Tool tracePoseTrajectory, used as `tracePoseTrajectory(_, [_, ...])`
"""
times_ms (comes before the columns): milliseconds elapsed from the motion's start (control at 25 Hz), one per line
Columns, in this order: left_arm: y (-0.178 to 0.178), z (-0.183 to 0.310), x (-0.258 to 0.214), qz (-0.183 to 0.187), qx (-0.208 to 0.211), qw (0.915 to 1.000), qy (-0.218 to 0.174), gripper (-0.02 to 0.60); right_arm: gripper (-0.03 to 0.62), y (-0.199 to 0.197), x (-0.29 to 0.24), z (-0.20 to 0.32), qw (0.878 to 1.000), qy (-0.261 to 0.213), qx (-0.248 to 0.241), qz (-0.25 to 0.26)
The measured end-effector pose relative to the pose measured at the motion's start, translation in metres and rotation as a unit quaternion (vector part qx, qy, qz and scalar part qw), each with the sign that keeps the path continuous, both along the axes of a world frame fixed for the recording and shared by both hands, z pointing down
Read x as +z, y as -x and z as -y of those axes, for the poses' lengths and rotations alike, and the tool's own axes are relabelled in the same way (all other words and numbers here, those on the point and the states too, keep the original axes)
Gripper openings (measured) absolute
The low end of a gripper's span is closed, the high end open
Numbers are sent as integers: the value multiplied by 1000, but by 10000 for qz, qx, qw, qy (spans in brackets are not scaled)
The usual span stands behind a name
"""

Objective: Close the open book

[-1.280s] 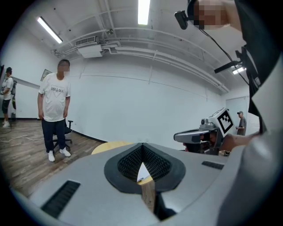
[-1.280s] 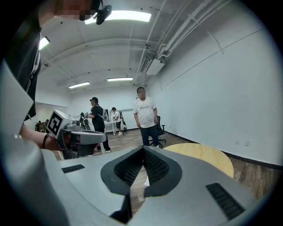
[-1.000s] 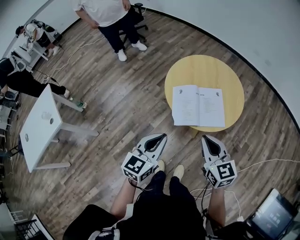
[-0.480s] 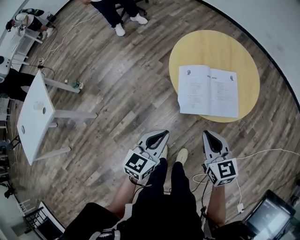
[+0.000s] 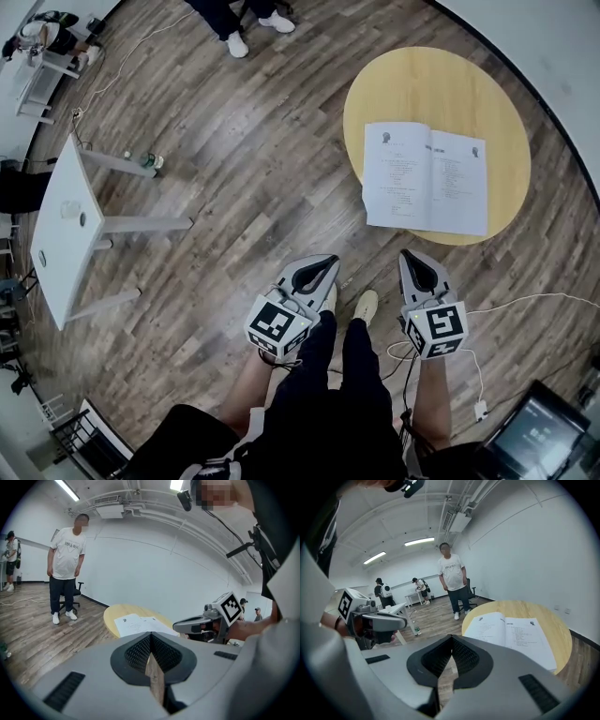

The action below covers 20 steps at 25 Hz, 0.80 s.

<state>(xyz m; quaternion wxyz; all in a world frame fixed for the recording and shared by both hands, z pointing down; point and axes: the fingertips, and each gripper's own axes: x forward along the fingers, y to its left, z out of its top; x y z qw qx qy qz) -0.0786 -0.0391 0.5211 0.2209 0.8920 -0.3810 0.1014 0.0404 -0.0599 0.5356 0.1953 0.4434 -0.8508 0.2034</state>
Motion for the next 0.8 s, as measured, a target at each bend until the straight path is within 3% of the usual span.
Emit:
tracePoseTrajectory(120, [2,4,2,-25,6,10000,19,-2,-3,10,19,15,9994,193,16,-299])
tracePoseTrajectory(200, [4,5,4,-47,4,10000,45,-2,176,20,36,23,9980,435,-55,-446])
tracePoseTrajectory(400, [10,4,9,-105,-40,9999,102,-2,318,30,75,45,9898,736,95,-1214])
tracePoseTrajectory(560, [19,4,19,-121,-99,9997,190,-3,342,37,96,59,9812,857,74,-1730])
tracePoseTrajectory(800, [37,5,38,-156,-190,9990,371,-2,344,46,114,65,9741,910,145,-2064])
